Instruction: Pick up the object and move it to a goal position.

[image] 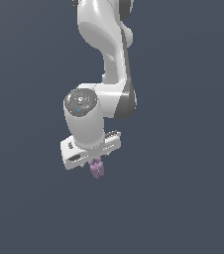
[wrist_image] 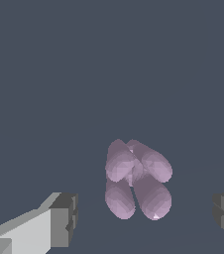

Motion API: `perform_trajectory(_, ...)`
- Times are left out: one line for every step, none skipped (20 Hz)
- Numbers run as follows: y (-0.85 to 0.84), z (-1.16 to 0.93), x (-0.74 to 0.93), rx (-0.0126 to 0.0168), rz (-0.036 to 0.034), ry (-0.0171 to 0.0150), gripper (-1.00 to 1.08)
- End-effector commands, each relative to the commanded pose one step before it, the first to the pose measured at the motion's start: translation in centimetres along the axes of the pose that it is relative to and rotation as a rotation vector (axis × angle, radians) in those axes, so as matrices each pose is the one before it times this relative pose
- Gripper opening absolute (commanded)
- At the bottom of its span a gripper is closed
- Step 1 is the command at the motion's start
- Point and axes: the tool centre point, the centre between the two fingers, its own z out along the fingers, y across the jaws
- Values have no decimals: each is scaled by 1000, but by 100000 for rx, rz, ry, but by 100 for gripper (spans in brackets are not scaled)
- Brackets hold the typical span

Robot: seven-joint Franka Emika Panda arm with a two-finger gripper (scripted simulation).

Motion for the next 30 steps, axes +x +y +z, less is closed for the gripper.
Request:
perform_trajectory(-15, 141, 12, 0, -47, 13, 100)
perform_trajectory(11, 201, -8, 0, 0, 0, 100)
perform_trajectory(-15, 280, 6, 0, -49, 2, 100)
perform_trajectory(-11, 361, 2, 1, -49, 2, 100)
perform_trajectory(21, 443, -21, 0, 0, 0, 100)
perform_trajectory(-18, 523, -2, 1, -69, 3, 100)
perform_trajectory(-3, 606, -17, 1, -49, 2, 100)
perform_trajectory(-17, 600, -11, 2, -69, 3, 100)
perform_trajectory(-8, 523, -14, 1, -49, 2, 100)
perform_trajectory(19, 447, -26, 0, 0, 0, 100)
perform_trajectory(-25, 369, 6, 2, -69, 3, 100)
perform_trajectory(16, 294, -10, 0, 0, 0, 100)
perform_trajectory(-14, 216, 17, 0, -49, 1, 100)
perform_trajectory(16, 141, 9, 0, 0, 0, 100)
perform_trajectory(16, 64, 20, 0, 0, 0, 100)
perform_trajectory(17, -13, 30, 0, 0, 0, 100)
perform_trajectory(17, -87, 40, 0, 0, 0, 100)
perform_trajectory(10, -83, 28, 0, 0, 0, 100)
perform_trajectory(3, -30, 9, 0, 0, 0, 100)
perform_trajectory(0, 0, 0, 0, 0, 0, -100)
perform_trajectory(0, 0, 0, 0, 0, 0, -100)
perform_trajectory(0, 0, 0, 0, 0, 0, -100)
perform_trajectory(0, 0, 0, 0, 0, 0, -100)
perform_trajectory(0, 0, 0, 0, 0, 0, -100)
perform_trajectory(0, 0, 0, 0, 0, 0, -100)
perform_trajectory(0, 0, 0, 0, 0, 0, -100)
perform_trajectory(0, 0, 0, 0, 0, 0, -100)
perform_trajectory(0, 0, 0, 0, 0, 0, -100)
perform_trajectory(0, 0, 0, 0, 0, 0, -100)
perform_trajectory(-6, -4, -10, 0, 0, 0, -100)
